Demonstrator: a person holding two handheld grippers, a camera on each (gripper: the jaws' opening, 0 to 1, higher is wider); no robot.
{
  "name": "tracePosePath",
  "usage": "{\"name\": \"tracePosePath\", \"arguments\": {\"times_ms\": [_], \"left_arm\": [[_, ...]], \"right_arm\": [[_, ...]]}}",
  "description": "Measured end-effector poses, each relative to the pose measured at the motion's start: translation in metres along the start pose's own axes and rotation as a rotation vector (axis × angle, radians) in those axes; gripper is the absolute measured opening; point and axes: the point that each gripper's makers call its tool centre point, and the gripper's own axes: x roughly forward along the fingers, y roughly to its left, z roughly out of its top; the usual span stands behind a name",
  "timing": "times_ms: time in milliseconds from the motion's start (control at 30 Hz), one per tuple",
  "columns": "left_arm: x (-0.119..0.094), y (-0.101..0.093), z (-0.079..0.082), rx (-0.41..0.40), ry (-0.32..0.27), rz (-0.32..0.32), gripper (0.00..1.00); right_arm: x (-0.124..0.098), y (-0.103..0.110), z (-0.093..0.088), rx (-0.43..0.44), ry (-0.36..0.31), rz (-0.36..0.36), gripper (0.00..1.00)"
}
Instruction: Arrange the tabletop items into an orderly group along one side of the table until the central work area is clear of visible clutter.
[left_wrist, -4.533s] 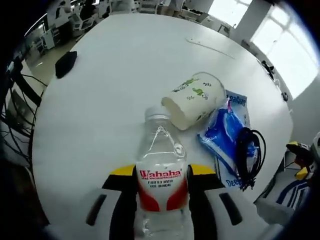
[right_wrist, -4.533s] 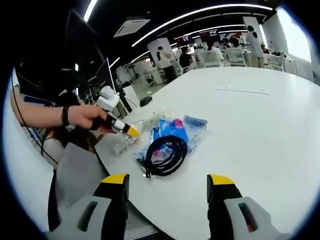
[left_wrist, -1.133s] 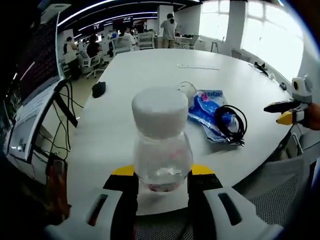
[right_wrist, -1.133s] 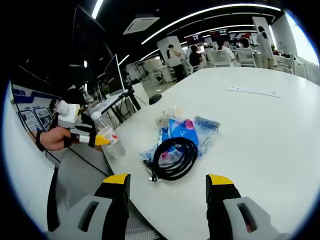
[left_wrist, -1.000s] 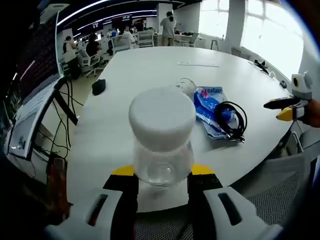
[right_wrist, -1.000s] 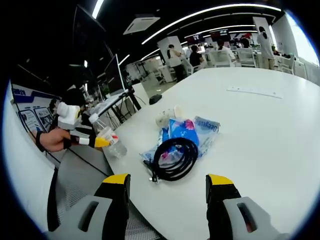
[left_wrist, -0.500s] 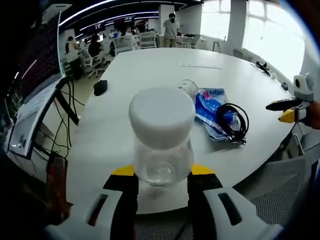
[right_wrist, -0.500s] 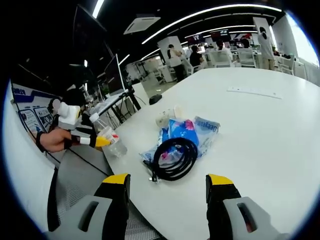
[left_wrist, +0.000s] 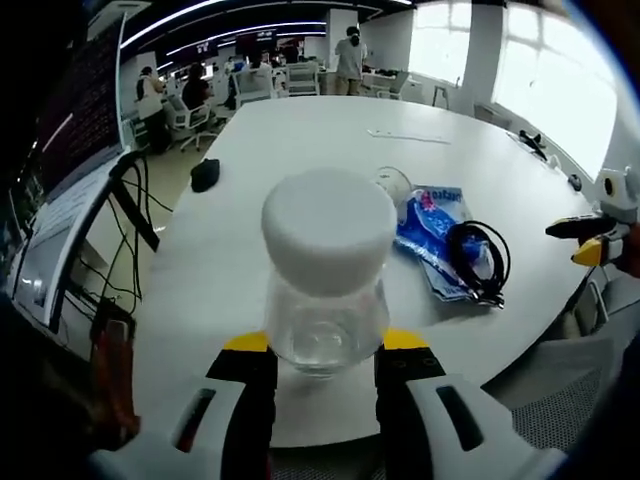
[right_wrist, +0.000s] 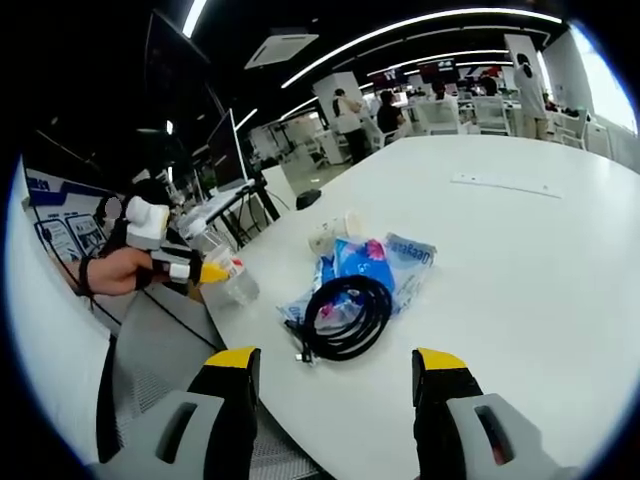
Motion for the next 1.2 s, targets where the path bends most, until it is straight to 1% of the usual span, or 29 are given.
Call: {"name": "tracePosePath", "arguments": {"times_ms": [367, 500, 667, 867, 1000, 1200], "left_arm": [[0.012, 0.010, 0.014, -0.018, -0.015, 0.012, 0.37], [0.018, 0.014, 0.021, -0.032, -0.024, 0.018, 0.37], [0.028, 0.021, 0.033, -0.057, -0.046, 0.026, 0.37], [0.039, 0.029, 0.047, -0.077, -0.055, 0.036, 0.37], [0.049, 0.035, 0.058, -0.098, -0.084, 0.040, 0.37], [0.063, 0.040, 0.075, -0.127, -0.107, 0.048, 0.37]], "right_arm": [[0.000, 0.000, 0.001, 0.003, 0.002, -0.005, 0.63], [-0.001, -0.001, 0.002, 0.003, 0.004, -0.009, 0.63], [-0.001, -0.001, 0.001, 0.004, 0.007, -0.011, 0.63], [-0.002, -0.001, 0.000, 0.006, 0.014, -0.013, 0.63], [-0.002, -0.001, -0.001, 0.005, 0.022, -0.012, 0.63], [-0.003, 0.000, -0.002, 0.004, 0.029, -0.013, 0.63]]}}
